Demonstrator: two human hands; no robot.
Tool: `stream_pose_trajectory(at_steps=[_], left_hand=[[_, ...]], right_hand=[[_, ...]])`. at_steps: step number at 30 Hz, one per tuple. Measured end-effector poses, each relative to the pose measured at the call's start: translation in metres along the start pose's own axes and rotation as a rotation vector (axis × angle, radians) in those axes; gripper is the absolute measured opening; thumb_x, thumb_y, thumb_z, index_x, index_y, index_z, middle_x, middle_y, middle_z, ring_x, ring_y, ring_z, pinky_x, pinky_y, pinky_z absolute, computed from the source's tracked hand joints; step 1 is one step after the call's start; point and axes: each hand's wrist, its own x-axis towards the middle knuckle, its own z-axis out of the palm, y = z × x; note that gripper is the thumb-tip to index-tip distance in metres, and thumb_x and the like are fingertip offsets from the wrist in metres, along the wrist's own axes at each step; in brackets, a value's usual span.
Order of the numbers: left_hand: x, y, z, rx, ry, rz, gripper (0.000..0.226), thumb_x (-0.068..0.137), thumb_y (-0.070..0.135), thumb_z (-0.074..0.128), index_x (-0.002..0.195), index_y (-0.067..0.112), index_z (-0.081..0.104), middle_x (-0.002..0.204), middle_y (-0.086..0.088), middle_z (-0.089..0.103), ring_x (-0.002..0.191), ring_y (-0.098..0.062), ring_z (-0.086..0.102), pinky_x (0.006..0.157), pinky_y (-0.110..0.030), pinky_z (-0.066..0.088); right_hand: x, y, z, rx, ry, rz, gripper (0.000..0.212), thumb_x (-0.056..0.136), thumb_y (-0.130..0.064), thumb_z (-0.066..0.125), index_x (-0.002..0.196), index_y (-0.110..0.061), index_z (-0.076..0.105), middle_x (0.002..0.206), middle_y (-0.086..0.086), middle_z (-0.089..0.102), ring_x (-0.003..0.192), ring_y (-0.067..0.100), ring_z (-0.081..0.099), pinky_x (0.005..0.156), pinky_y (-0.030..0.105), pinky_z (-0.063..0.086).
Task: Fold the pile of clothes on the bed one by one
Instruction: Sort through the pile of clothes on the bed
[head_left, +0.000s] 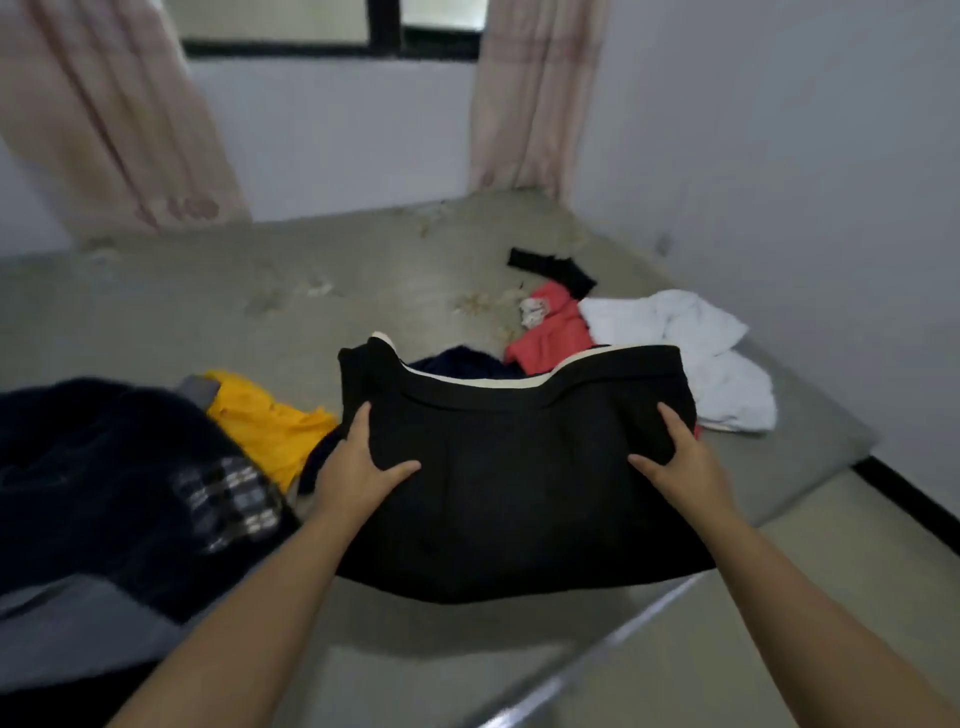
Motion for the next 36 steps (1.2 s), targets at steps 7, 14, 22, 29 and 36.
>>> stream_pose_trajectory(at_steps=[7, 14, 22, 29, 36], left_hand=[[0.039, 0.216, 0.059, -0.055, -0.028, 0.404, 0.100, 0.070, 0.042, 0.074, 0.146, 0.023, 0.013, 0.137, -0.007, 0.046, 0.116, -0.031, 0.051, 0.086, -0.036, 0.044], [0.025, 0.424, 0.164, -0.092, -0.041, 0.692, 0.098, 0.069, 0.045, 0.074, 0.145, 0.021, 0.018, 0.133, -0.011, 0.050, 0.114, -0.034, 0.053, 0.085, -0.039, 0.045], [-0.014, 0.637, 0.282, -0.160, -0.052, 0.846, 0.097, 0.071, 0.046, 0.072, 0.145, 0.022, 0.015, 0.135, -0.009, 0.048, 0.115, -0.035, 0.051, 0.085, -0.041, 0.045], [-0.013, 0.757, 0.370, -0.184, -0.026, 0.914, 0.098, 0.070, 0.046, 0.073, 0.145, 0.019, 0.017, 0.131, -0.012, 0.052, 0.110, -0.036, 0.055, 0.082, -0.039, 0.045], [0.040, 0.870, 0.468, -0.220, -0.022, 0.956, 0.099, 0.069, 0.046, 0.074, 0.145, 0.016, 0.018, 0.136, -0.009, 0.048, 0.115, -0.033, 0.053, 0.085, -0.039, 0.046]], right_hand=[[0.006, 0.080, -0.167, -0.003, 0.418, 0.123, 0.076, 0.081, -0.031, 0.066, 0.143, -0.026, 0.024, 0.130, 0.013, 0.053, 0.110, 0.034, 0.054, 0.082, 0.035, 0.045], [0.007, 0.208, -0.312, -0.044, 0.712, 0.234, 0.074, 0.082, -0.031, 0.065, 0.144, -0.025, 0.024, 0.120, 0.014, 0.059, 0.100, 0.035, 0.059, 0.076, 0.034, 0.046], [0.039, 0.345, -0.471, -0.144, 0.911, 0.327, 0.073, 0.084, -0.033, 0.062, 0.144, -0.026, 0.021, 0.111, 0.017, 0.061, 0.096, 0.034, 0.059, 0.072, 0.032, 0.043], [0.090, 0.440, -0.551, -0.143, 0.985, 0.317, 0.076, 0.082, -0.031, 0.066, 0.144, -0.024, 0.023, 0.113, 0.016, 0.061, 0.095, 0.033, 0.059, 0.069, 0.030, 0.041], [0.196, 0.522, -0.626, -0.114, 0.973, 0.290, 0.079, 0.079, -0.031, 0.070, 0.143, -0.023, 0.025, 0.113, 0.013, 0.062, 0.094, 0.030, 0.059, 0.073, 0.027, 0.038]])
